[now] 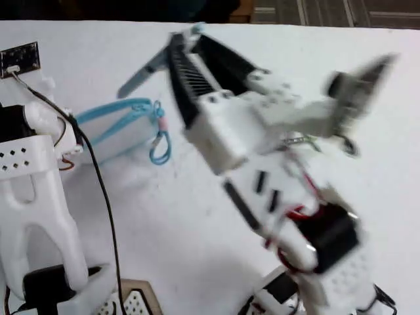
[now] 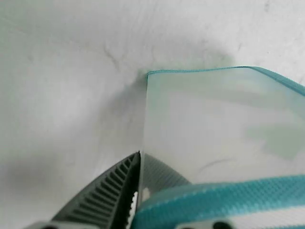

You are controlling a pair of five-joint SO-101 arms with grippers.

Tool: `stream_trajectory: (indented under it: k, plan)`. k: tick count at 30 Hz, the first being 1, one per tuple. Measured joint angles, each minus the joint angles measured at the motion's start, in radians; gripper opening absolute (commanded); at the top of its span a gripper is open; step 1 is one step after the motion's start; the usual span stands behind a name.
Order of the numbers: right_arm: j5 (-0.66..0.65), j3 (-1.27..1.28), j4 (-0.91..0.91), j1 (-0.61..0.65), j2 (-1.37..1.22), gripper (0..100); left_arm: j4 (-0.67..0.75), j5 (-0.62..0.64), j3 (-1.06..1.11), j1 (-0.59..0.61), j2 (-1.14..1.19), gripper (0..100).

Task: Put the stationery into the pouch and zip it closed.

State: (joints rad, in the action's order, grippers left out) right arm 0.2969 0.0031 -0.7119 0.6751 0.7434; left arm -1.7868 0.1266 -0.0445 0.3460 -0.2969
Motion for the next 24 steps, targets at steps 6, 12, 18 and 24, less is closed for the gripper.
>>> stream_trajectory:
  k: [6, 12, 18, 24]
  plan:
    - [-0.008, 0.25, 0.227, -0.002, -0.038, 1.7, 0.0, 0.0, 0.0, 0.0, 0.0, 2]
    - [-0.078, 0.414, 0.336, 0.008, -0.038, 1.7, 0.0, 0.0, 0.0, 0.0, 0.0, 2]
    - [-0.086, 0.413, 0.353, 0.005, -0.038, 1.7, 0.0, 0.0, 0.0, 0.0, 0.0, 2]
    - [-0.086, 0.244, 0.293, -0.034, -0.038, 1.8, 0.0, 0.0, 0.0, 0.0, 0.0, 2]
